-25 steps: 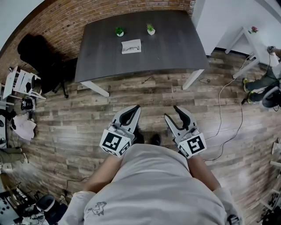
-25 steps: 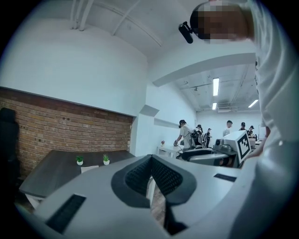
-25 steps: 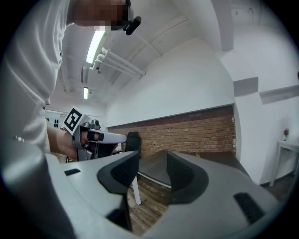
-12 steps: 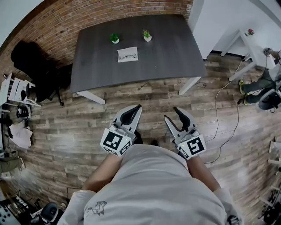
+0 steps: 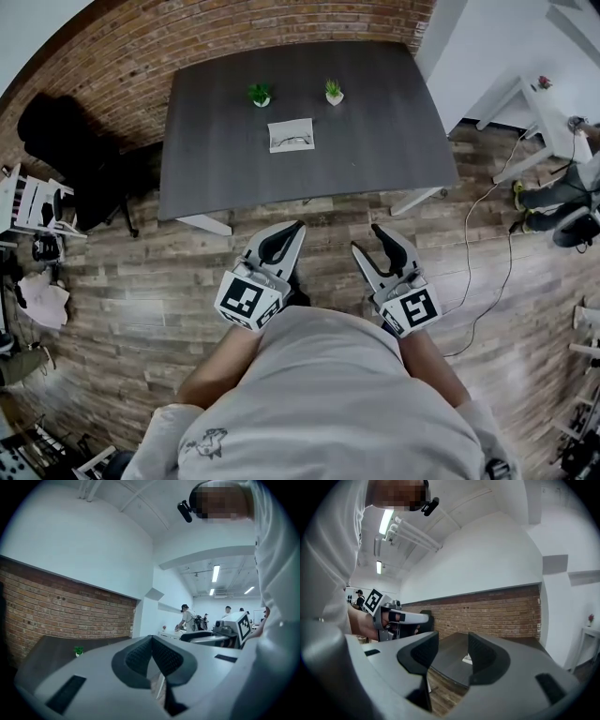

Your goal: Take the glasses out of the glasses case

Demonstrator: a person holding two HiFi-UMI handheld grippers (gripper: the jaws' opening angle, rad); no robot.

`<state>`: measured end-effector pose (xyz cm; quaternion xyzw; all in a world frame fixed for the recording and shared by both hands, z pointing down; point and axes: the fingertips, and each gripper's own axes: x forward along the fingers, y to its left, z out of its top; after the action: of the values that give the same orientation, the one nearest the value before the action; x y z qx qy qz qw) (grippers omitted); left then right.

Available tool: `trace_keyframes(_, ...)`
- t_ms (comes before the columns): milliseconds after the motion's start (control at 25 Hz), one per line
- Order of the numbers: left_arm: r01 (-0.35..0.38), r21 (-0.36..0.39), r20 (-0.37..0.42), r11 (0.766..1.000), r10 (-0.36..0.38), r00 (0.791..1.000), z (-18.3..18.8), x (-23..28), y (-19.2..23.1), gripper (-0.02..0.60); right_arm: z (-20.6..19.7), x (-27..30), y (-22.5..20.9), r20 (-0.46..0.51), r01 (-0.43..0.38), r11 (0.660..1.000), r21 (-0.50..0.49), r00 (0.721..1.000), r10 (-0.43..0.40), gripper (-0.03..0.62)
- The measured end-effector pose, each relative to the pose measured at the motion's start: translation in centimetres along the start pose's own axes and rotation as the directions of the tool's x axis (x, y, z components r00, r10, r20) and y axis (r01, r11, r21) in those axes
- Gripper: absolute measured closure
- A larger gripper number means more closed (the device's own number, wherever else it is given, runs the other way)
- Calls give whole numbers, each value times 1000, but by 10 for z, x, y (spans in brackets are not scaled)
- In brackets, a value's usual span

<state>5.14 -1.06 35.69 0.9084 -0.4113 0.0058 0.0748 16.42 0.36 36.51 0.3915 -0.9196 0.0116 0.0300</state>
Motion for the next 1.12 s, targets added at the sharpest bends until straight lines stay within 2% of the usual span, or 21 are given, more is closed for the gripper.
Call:
trace_keyframes(280,-3,-17,26,1000,3,1000,12,-14,81,571,7,74,10,-31,13,1000,-20,999,-14,408)
trace_keyframes(600,-22,-28,52,999,23,998,21,-41,146,571,18,134,15,-50,42,998,-56,998,-45,409)
trace_keyframes(1120,-63,-59,45,996,65,997,15,-51,186,571,3,179,13,-105,8,998,-59,994,-14,408)
